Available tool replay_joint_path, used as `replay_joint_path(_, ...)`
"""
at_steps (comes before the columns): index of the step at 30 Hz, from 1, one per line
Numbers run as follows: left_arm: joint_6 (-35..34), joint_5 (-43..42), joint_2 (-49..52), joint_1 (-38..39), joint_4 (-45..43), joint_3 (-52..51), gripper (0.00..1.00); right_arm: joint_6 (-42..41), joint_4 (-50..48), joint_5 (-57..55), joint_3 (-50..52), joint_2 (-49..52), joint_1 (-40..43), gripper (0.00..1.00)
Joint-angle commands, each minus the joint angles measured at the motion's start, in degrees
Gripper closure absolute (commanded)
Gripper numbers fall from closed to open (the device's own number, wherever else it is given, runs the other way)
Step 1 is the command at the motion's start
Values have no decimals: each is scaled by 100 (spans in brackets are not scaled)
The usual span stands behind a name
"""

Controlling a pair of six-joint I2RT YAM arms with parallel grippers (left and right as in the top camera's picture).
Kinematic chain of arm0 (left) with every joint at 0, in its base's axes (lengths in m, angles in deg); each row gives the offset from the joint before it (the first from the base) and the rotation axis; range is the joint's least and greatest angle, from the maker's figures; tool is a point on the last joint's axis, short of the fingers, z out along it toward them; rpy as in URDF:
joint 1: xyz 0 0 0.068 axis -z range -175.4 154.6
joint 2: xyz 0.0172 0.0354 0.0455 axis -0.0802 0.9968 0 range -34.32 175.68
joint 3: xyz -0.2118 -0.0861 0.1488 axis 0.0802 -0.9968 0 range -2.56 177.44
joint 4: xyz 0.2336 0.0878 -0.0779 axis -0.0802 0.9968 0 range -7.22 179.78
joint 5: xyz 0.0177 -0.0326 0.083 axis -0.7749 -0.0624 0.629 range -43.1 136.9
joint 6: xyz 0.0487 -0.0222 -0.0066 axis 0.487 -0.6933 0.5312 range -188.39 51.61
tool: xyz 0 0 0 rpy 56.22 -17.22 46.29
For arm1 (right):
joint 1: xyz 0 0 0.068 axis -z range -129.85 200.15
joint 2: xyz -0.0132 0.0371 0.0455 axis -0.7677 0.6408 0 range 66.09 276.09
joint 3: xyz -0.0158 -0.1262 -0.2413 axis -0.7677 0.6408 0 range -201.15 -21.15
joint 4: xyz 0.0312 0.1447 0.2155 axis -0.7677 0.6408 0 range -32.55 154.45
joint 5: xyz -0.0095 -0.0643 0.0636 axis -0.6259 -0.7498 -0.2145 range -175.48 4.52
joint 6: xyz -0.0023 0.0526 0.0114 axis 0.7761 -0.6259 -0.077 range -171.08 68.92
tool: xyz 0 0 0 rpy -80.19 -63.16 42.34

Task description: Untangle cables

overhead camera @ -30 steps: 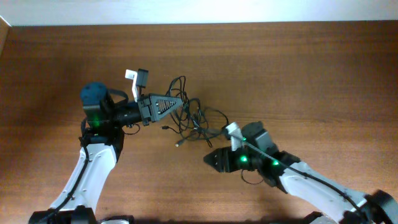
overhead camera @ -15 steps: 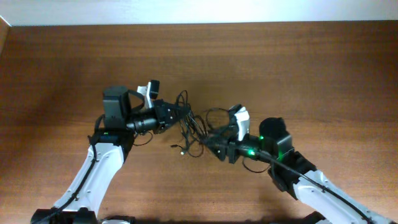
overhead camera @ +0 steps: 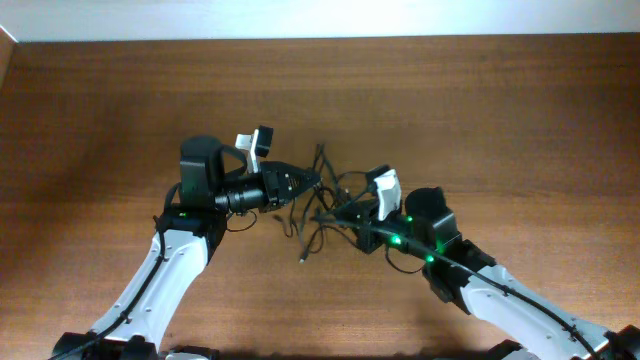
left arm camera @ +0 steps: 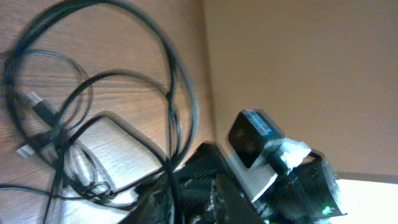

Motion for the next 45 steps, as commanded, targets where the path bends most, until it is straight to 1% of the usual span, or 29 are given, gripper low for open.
replay_joint_path(1,852,586,-61,9,625,22,92,22,-13,505,0,-345,507,96)
replay_joint_path(2,852,826,-61,9,846,22,100,22,68,557,0,-363,688,96)
replay_joint_path(4,852,953,-61,9,942,22,100,-155,267,592,0,-363,837,96)
replay_joint_path(7,850,1150,-61,9,938,22,100,-166,564,566,0,-361,861,96)
replay_joint_path(9,848,1215,-61,9,905,22,100,-168,756,807,0,-361,859,96)
replay_joint_path(11,844,1211,-61,11,708,22,100,-166,693,1491,0,-361,824,96)
replay_joint_path(13,656,1209,-61,26,595,22,100,-166,579,1757,0,-361,658,96)
replay_joint_path(14,564,1209,-61,90,501,22,99,-168,437,1773,0,-361,431,96)
replay_joint_path(17,564,1209,-61,385,256,22,96,-166,107,1740,0,-361,-26,96)
replay_joint_path(19,564,1187,-61,608,109,22,93,-168,111,1375,0,-356,-269,96)
replay_joint_path(21,566,933,-59,798,-243,22,95,-168,120,1268,0,-356,-304,96)
replay_joint_path(23,568,621,-61,861,-597,22,92,-170,258,977,0,-356,-304,96)
replay_joint_path(24,568,601,-61,861,-612,22,92,-173,341,852,0,-356,-304,96)
replay_joint_path(26,570,531,-61,861,-610,22,94,-170,455,754,0,-356,-304,96)
replay_joint_path(27,575,424,-61,861,-610,22,100,-170,466,713,0,-356,-304,96)
replay_joint_path(30,623,310,-61,861,-612,22,100,-168,457,684,0,-356,-302,96)
replay_joint_path(31,723,232,-61,861,-608,22,94,-170,455,686,0,-356,-304,95)
replay_joint_path(32,831,195,-61,866,-584,22,83,-168,455,686,0,-356,-304,95)
replay_joint_path(33,852,197,-59,872,-562,22,75,-170,459,686,0,-356,-304,95)
replay_joint_path(34,1147,199,-59,872,-470,22,69,-170,463,688,0,-356,-304,95)
replay_joint_path(35,1360,214,-59,872,-378,22,65,-170,483,688,0,-356,-304,95)
replay_joint_path(36,1434,435,-59,872,-195,22,58,-170,544,688,0,-356,-304,95)
replay_joint_path(38,1434,866,-59,872,-42,22,54,-173,654,691,0,-356,-304,95)
replay_joint_path(40,1436,1202,-59,872,-35,22,43,-170,662,693,0,-356,-304,94)
replay_joint_path(41,1460,1309,-59,872,33,22,40,-173,706,691,0,-356,-304,94)
replay_joint_path(43,1880,1438,-55,896,330,22,39,-168,973,686,0,-348,-304,92)
replay_joint_path(44,1956,1593,-55,911,507,22,34,-170,1054,686,0,-317,-304,92)
replay_joint_path(45,1971,1668,-55,931,577,22,34,-170,1088,688,0,-264,-304,92)
